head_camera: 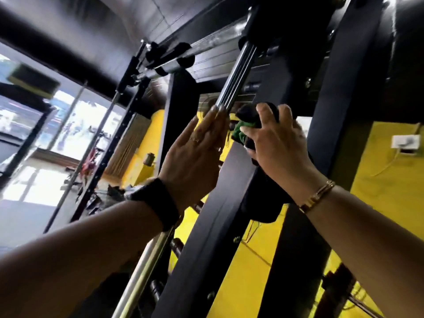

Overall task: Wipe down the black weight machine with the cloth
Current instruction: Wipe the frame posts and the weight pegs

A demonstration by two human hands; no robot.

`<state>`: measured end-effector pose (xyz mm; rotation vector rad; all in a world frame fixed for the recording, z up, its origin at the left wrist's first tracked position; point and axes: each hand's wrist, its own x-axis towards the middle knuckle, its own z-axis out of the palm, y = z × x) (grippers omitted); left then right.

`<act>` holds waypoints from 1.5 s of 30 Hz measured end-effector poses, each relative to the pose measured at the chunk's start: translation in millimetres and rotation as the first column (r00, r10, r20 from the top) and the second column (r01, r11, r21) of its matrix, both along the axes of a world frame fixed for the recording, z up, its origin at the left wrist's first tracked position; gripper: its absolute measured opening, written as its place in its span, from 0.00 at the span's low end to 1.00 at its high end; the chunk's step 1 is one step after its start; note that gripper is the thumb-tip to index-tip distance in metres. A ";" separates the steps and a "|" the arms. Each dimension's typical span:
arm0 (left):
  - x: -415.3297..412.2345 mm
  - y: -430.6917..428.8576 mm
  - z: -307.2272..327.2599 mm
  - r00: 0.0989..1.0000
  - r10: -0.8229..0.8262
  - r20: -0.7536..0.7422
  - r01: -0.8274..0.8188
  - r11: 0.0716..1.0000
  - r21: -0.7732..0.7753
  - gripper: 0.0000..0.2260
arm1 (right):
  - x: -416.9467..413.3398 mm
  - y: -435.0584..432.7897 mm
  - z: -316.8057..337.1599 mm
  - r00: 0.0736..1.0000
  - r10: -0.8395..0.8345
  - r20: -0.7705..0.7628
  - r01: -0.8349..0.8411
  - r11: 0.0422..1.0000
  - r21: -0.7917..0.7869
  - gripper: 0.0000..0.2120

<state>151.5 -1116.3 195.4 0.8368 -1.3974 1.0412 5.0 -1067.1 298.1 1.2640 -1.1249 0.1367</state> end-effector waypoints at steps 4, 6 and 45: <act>0.4 -7.2 57.1 0.999 -0.040 -0.016 0.039 0.998 -0.039 0.28 | 9.2 -8.6 42.5 0.997 0.009 -0.080 -0.012 0.999 -0.034 0.25; -3.1 -13.7 70.5 0.993 -0.115 -0.032 0.113 0.993 -0.045 0.29 | 11.7 -17.1 62.7 0.998 0.005 -0.064 -0.008 0.999 -0.046 0.32; -0.2 -14.1 -1.8 0.962 -0.271 -0.030 0.272 0.962 0.035 0.31 | 31.0 -52.1 16.0 0.999 -0.029 0.036 0.028 0.999 0.026 0.36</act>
